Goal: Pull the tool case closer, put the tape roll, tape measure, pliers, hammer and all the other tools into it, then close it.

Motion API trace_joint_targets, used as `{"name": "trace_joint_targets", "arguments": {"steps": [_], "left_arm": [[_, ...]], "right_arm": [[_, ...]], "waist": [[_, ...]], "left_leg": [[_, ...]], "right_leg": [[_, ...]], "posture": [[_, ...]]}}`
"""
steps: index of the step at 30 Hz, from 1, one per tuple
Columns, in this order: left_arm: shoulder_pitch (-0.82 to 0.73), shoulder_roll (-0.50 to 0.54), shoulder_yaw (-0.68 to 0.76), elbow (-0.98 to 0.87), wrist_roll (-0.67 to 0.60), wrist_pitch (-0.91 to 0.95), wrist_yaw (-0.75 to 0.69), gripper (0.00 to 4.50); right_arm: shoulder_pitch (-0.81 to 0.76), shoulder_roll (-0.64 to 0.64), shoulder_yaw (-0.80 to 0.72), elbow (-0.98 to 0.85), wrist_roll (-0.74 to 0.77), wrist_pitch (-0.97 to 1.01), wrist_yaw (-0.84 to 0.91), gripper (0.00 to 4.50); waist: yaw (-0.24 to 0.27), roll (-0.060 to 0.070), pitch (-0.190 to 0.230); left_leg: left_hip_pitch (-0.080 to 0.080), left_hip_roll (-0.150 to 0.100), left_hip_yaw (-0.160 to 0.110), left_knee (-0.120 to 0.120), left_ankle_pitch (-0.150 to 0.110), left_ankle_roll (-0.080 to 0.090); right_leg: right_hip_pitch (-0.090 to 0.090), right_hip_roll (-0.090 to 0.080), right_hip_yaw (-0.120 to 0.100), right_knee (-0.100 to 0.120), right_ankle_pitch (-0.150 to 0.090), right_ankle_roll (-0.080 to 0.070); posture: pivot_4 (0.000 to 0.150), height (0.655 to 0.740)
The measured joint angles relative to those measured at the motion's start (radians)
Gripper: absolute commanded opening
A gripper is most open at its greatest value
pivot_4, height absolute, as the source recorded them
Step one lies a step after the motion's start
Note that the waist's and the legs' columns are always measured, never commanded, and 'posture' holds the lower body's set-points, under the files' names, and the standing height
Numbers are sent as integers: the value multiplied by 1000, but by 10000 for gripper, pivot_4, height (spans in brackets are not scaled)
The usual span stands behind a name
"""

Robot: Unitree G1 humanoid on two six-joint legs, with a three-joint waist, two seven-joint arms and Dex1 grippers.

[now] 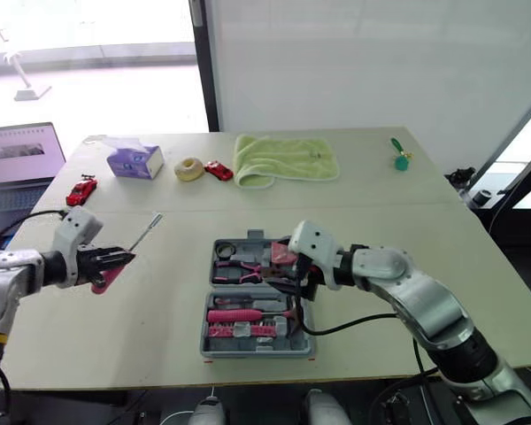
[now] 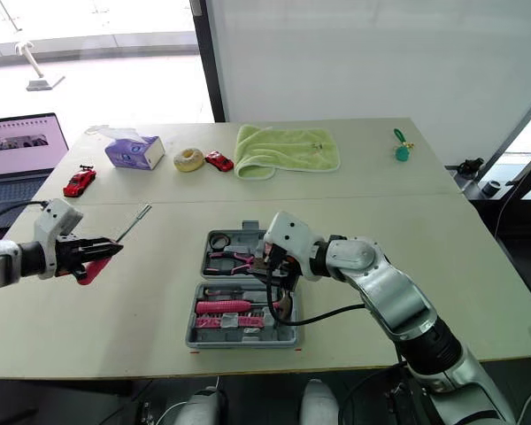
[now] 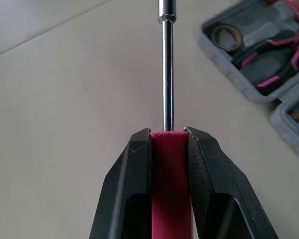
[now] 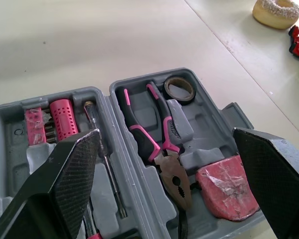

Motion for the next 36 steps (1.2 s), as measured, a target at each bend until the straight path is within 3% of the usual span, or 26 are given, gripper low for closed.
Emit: {"name": "trace_joint_targets", "arguments": {"steps": [9, 13, 21, 29, 36], "left_arm": [[-40, 306, -228, -484, -75, 240, -186, 4501], [-98, 351, -299, -581, -96, 289, -222, 4501], [-410, 204, -552, -741, -115, 454, -223, 4501], [-500, 52, -826, -712, -10, 495, -115, 4501], [-521, -62, -951, -694, 56, 524, -12, 4501]], "right_arm": [[22, -74, -86, -109, 86, 48, 69, 45000], [31, -104, -101, -128, 118, 59, 96, 45000], [72, -215, -98, -202, 195, 56, 211, 45000], [199, -342, -185, -176, 221, -91, 348, 45000], [302, -386, -275, -129, 202, -181, 359, 45000]], "waist": [[-15, -2, 15], [-12, -1, 18], [-6, -4, 19], [-7, -4, 19], [-3, -4, 19]], "left_leg": [[-1, 0, 0, 0, 0, 1], [-1, 0, 0, 0, 0, 1], [-4, -1, 0, 4, 0, 1], [-4, -1, 0, 5, 0, 1], [-7, -1, 0, 11, -1, 2]], "right_leg": [[-1, 0, 1, -1, 0, 0], [-2, 0, 1, 0, 0, 0], [0, 0, 1, -1, 0, 0], [0, 0, 1, -1, 0, 1], [1, 0, 1, 0, 0, 1]], "posture": [[1500, 7400], [1500, 7400], [1500, 7400], [1500, 7400], [1500, 7400]]}}
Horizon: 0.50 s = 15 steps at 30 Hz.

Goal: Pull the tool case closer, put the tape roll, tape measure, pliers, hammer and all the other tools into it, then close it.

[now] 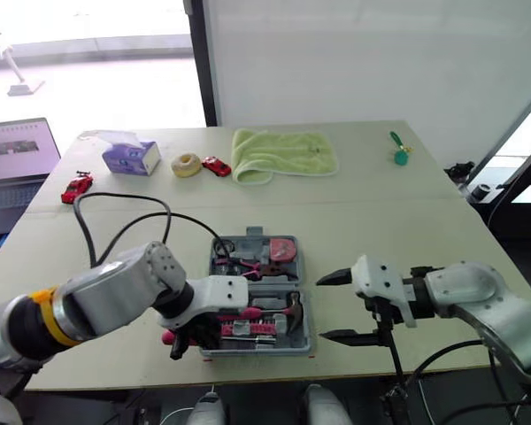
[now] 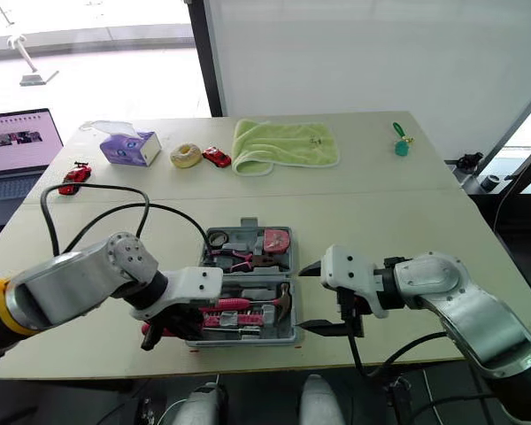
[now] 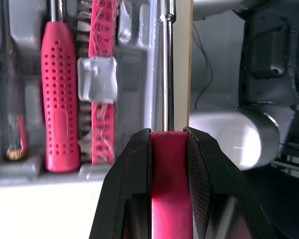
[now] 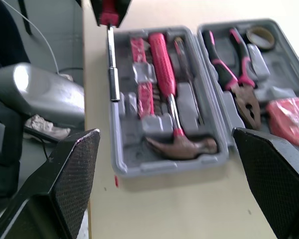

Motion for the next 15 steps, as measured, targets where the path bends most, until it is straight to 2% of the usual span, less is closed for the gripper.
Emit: {"name": "trace_joint_targets", "arguments": {"steps": [7, 11, 15], "left_arm": [[-36, -88, -20, 8, 5, 71, 72, 4501], [-41, -184, -33, 1, 0, 139, 149, 4501], [-41, -202, -52, 3, -10, 184, 208, 4501]], "right_arm": [[14, 3, -8, -16, 2, 13, -29, 45000], [23, 7, 0, -33, 1, 15, -36, 45000], [34, 5, 2, -28, -9, 0, -36, 45000]], "waist": [[3, 0, 0], [16, 0, 0], [21, 0, 0]], "left_leg": [[-3, 0, 0, 6, -1, 2], [-4, 0, 0, 7, -1, 2], [-4, 0, 0, 7, -1, 1]], "right_leg": [[0, 0, -1, 1, 0, 0], [0, 0, 0, 0, 0, 1], [0, 0, 0, 1, 0, 1]], "posture": [[1500, 7400], [1500, 7400], [1500, 7400]]}}
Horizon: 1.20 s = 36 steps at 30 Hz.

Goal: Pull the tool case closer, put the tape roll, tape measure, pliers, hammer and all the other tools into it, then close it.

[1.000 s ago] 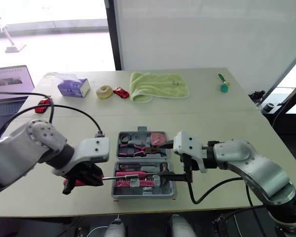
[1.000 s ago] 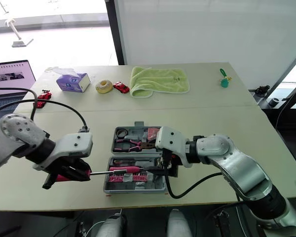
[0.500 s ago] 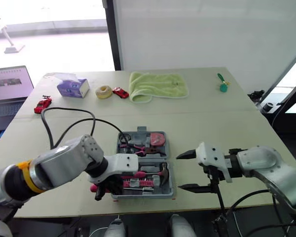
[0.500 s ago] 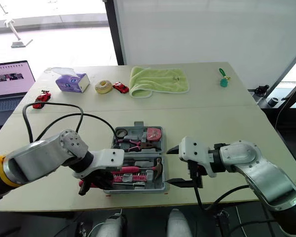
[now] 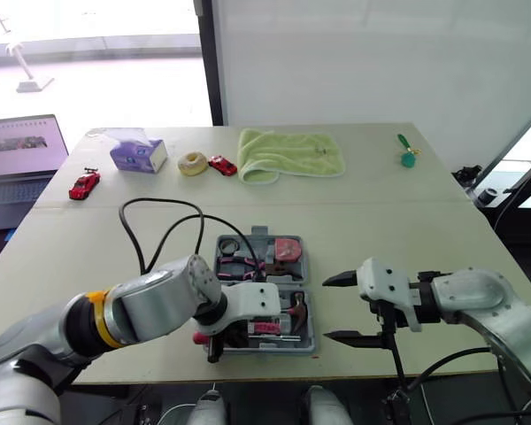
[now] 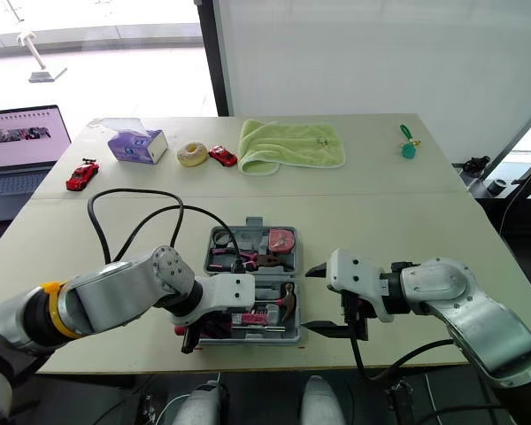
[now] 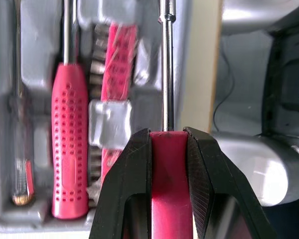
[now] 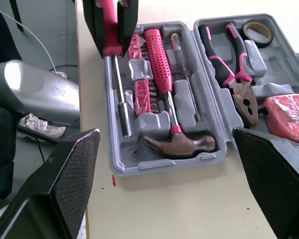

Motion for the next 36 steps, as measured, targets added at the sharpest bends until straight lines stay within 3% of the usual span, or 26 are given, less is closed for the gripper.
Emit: {"name": "trace_joint_targets", "arguments": {"steps": [14, 36], "left_arm": [[1, -97, -11, 5, -67, 72, 131, 4501], [-2, -114, -47, 48, -98, 40, 190, 4501]], "right_arm": [[-9, 0, 2, 1, -1, 14, -15, 45000], [-13, 0, 5, -16, 1, 57, -33, 45000]], "waist": [[1, 0, 0], [2, 0, 0]], "left_leg": [[0, 0, 0, 1, 0, 0], [0, 0, 0, 1, 0, 0]], "right_leg": [[0, 0, 0, 0, 0, 0], [0, 0, 0, 0, 0, 0]], "posture": [[1500, 7400], [1500, 7400]]}}
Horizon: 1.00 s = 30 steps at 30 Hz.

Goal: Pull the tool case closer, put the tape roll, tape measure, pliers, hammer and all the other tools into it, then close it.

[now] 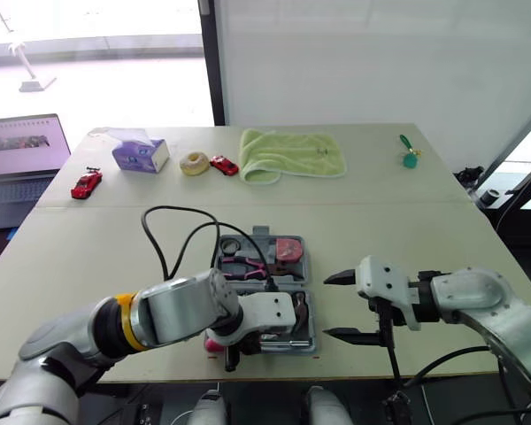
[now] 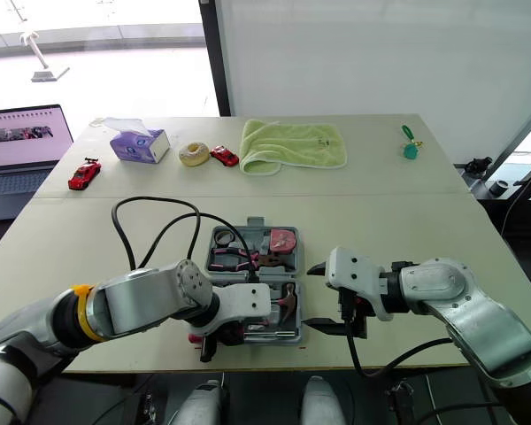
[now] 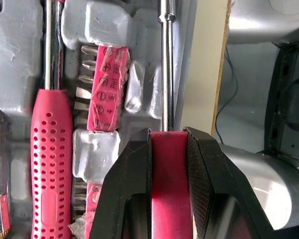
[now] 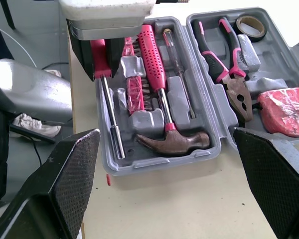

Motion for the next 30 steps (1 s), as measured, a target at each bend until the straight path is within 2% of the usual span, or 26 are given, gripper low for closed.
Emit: {"name": "trace_joint_targets", "arguments": {"steps": [30], "left_arm": [[-4, 18, -47, 25, 33, -70, 19, 4501]], "right_arm": [[5, 0, 0, -29, 9, 40, -17, 45000]], "waist": [[0, 0, 0]], "left_leg": [[0, 0, 0, 0, 0, 0]], "right_leg": [[0, 0, 0, 0, 0, 0]], "posture": [[1500, 7400]]}}
